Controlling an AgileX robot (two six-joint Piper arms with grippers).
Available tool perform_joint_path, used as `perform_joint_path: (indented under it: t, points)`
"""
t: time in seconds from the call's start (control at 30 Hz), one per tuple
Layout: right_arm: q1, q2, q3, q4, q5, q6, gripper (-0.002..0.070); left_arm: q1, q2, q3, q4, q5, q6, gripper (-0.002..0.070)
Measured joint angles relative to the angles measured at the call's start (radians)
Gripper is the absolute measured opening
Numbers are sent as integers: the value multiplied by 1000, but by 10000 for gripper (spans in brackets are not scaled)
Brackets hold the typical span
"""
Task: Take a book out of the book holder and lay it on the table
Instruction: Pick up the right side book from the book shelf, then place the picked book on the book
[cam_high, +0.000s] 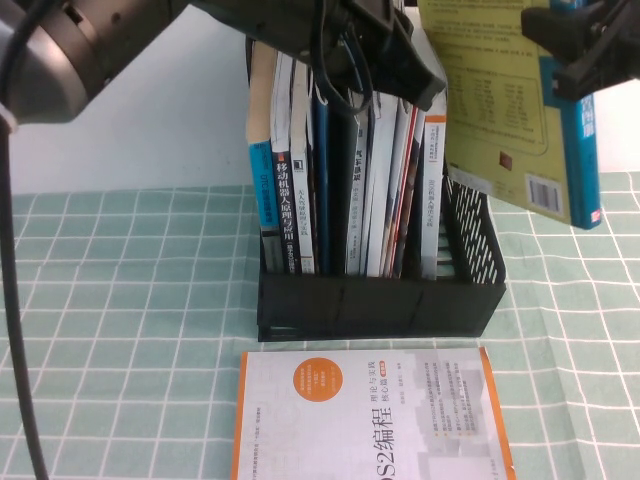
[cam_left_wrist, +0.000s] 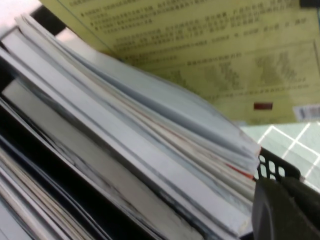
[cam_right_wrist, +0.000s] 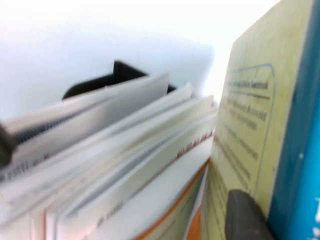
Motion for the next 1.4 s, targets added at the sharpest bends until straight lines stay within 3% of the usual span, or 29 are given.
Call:
perform_joint_path:
  t: [0.3, 0.5, 0.67, 0.9, 1.13, 1.4]
  points:
    - [-31, -100, -65, -126, 223, 110, 218, 0, -16, 2, 0, 62, -15, -3]
    - [-31, -178, -131, -362, 459, 276, 216, 0, -88, 2, 26, 106, -56, -3]
    - [-20, -217, -189, -505, 601, 359, 216, 0, -183, 2, 31, 251, -110, -3]
    - [-11, -238, -211, -546, 767, 413, 216, 0, -366, 2, 120, 350, -234, -3]
    - [108, -284, -211, -663, 827, 498, 216, 0, -565, 2, 142, 394, -310, -3]
    - [401, -251, -214, -1013, 709, 618, 216, 0, -734, 92, 92, 396, -362, -3]
